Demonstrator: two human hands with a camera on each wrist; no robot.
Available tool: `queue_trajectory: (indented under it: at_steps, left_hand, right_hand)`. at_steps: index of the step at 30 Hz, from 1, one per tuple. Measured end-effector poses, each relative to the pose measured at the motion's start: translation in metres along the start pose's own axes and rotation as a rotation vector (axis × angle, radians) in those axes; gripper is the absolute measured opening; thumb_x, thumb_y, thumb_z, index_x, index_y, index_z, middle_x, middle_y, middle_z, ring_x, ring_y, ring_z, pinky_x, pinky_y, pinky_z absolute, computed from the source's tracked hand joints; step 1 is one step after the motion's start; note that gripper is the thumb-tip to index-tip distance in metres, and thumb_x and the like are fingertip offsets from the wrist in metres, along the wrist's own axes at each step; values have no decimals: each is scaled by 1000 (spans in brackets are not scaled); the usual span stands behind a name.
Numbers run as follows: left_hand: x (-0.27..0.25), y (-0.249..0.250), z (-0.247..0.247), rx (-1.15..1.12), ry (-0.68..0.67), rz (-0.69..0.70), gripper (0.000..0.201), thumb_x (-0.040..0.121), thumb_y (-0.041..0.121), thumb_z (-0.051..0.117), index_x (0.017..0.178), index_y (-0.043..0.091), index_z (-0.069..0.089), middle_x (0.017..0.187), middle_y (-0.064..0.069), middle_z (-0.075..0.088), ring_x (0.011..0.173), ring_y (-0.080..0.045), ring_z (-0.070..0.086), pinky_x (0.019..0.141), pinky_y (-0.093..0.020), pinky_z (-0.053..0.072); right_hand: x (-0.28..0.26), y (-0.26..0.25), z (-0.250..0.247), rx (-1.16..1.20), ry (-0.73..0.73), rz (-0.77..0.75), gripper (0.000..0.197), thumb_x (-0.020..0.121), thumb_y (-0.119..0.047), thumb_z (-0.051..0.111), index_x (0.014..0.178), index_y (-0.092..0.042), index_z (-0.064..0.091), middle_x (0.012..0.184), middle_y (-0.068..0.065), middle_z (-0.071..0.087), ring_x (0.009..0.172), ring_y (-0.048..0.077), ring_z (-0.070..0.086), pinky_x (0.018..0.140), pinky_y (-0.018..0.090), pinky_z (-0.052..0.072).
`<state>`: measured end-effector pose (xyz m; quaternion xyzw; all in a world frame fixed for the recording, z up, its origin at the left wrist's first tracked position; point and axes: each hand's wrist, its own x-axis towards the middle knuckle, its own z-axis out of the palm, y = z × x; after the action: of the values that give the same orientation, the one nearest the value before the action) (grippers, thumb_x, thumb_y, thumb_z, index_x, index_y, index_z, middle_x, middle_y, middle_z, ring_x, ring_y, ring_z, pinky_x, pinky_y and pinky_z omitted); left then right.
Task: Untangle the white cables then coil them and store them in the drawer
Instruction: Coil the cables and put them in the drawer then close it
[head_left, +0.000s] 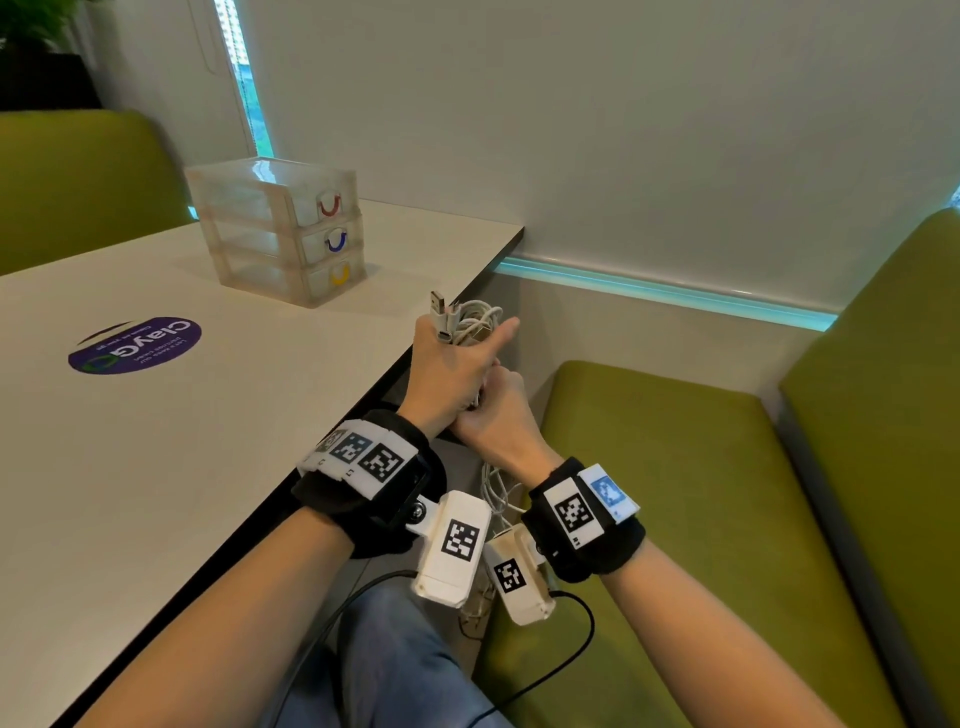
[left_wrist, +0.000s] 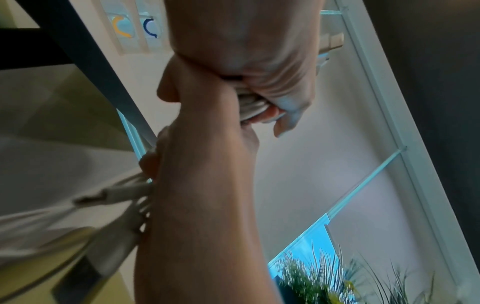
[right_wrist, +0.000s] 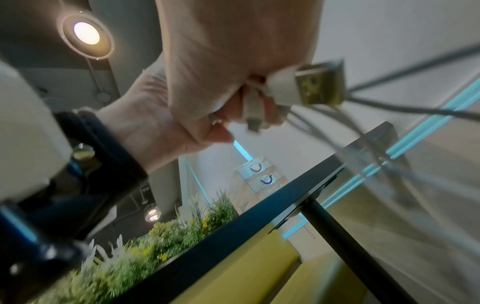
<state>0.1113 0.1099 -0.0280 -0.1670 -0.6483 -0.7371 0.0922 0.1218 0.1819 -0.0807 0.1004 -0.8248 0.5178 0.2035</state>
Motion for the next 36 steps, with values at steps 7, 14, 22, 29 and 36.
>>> queue_trajectory:
  at_steps: [7,14,22,29,36]
  left_hand:
    - [17,1,-17,-96,128,-58,38,80,9,70,55,17,43,33,8,41,28,-8,36,40,-21,35]
    - [17,2,-21,20,98,-67,37,80,9,70,59,19,42,30,10,42,30,-7,35,39,-19,33]
    - [17,2,-22,371,-274,-37,32,74,21,77,53,19,53,33,11,45,32,0,39,43,-21,41]
    - [16,7,-28,709,-694,-44,55,60,31,85,105,6,65,92,-6,71,86,-16,68,86,-33,56]
    - [11,-5,-23,866,-658,25,68,58,13,86,114,12,49,101,2,60,92,-13,57,79,-22,44]
  right_hand:
    - [-10,3,-11,66,-217,68,13,88,-14,58,98,-17,51,82,0,63,65,24,64,69,41,55]
    - [-10,10,-21,20,-415,88,20,91,-25,56,90,-5,57,60,-4,55,49,9,53,51,22,45]
    - [1,7,-51,-190,-433,146,41,75,-37,72,46,-22,49,41,-10,35,42,6,30,49,22,23]
    - [15,-7,-68,-205,-605,220,30,77,-22,73,100,-5,64,82,5,68,63,17,57,61,24,47]
    - [21,-13,-64,-122,-511,366,35,80,-1,57,108,-18,45,85,12,60,69,19,55,56,27,43]
